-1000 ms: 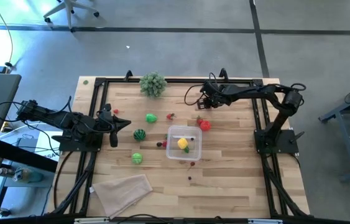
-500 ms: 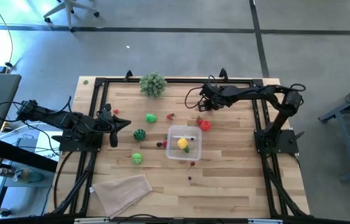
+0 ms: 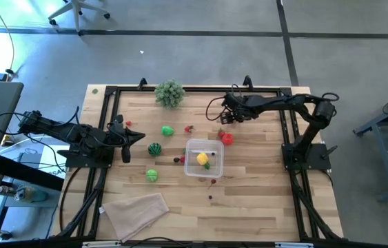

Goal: Pick and placing Produce into tupperware
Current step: Put the pink peach into the transparent bin

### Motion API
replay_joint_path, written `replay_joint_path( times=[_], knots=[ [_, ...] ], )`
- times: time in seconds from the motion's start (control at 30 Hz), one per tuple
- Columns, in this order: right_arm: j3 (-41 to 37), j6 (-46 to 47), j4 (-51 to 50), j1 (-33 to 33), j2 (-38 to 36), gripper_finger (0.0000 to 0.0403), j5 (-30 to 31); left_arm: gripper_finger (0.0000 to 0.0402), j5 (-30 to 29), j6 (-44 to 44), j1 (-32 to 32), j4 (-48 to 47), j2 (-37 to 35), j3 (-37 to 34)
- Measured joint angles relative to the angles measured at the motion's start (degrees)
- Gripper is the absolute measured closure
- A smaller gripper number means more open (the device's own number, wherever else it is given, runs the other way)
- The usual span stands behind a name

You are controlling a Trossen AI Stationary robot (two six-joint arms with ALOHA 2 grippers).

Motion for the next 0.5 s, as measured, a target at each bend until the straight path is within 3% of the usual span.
replay_joint_path(
  times=[0.5],
  knots=[
    [0.04, 1.68, -0.82, 2.61, 1.39, 0.0138, 2.31, 0.0401, 0.00, 0.00, 0.01, -0.02, 0.02, 0.00]
  ],
)
